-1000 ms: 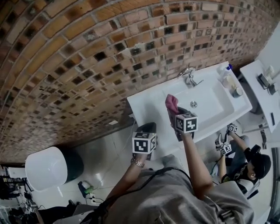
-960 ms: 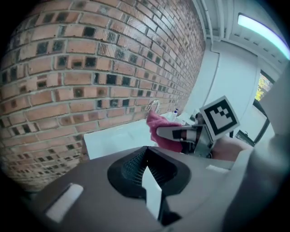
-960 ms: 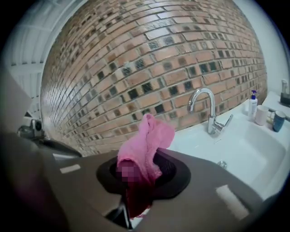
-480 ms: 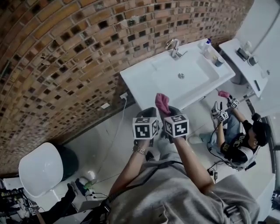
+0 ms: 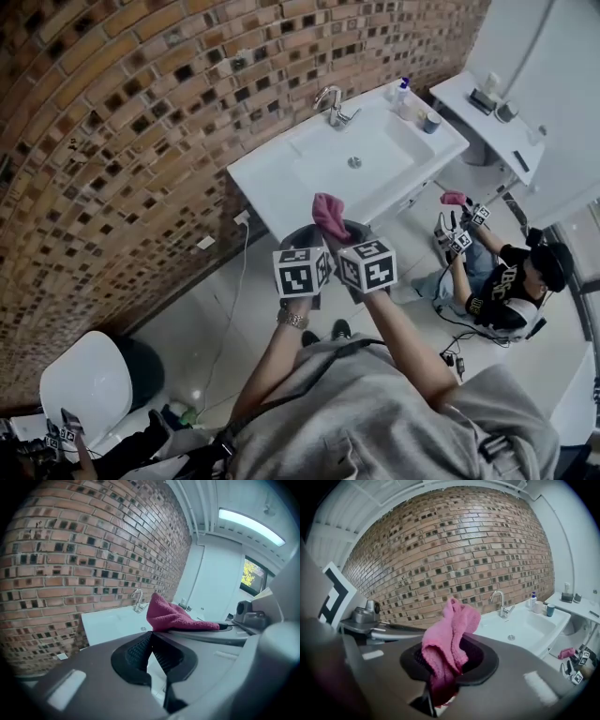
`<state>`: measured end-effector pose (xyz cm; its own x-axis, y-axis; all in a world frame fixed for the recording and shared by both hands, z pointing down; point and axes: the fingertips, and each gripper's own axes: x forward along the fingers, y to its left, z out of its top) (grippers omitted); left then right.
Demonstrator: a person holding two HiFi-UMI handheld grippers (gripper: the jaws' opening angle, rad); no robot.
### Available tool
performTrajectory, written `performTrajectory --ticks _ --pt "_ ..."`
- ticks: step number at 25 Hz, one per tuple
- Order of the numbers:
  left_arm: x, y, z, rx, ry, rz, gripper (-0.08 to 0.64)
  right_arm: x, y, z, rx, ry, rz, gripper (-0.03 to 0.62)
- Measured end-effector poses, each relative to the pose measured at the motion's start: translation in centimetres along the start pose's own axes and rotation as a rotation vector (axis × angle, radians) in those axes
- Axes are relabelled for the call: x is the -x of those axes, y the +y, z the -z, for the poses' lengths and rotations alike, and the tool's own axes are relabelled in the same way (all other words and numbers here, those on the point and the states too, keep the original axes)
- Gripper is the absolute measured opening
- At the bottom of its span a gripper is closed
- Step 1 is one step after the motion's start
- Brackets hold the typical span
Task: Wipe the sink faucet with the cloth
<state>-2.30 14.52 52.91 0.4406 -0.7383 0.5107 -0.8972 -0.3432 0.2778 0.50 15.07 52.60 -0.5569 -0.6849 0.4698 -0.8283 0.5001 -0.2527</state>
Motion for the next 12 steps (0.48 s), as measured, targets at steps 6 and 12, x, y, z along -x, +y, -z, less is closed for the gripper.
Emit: performTrajectory --ticks 6,12 --pt "-1.6 -3.6 -0.3 -0.076 0.034 0.023 0.020 1.9 -3.4 0.4 -0.039 0.024 0.045 0.077" --pt "-2.3 -6.6 0.0 -0.149 0.053 0.028 0.018 4.0 -5.5 1.4 -0.078 0.036 0.073 0.077"
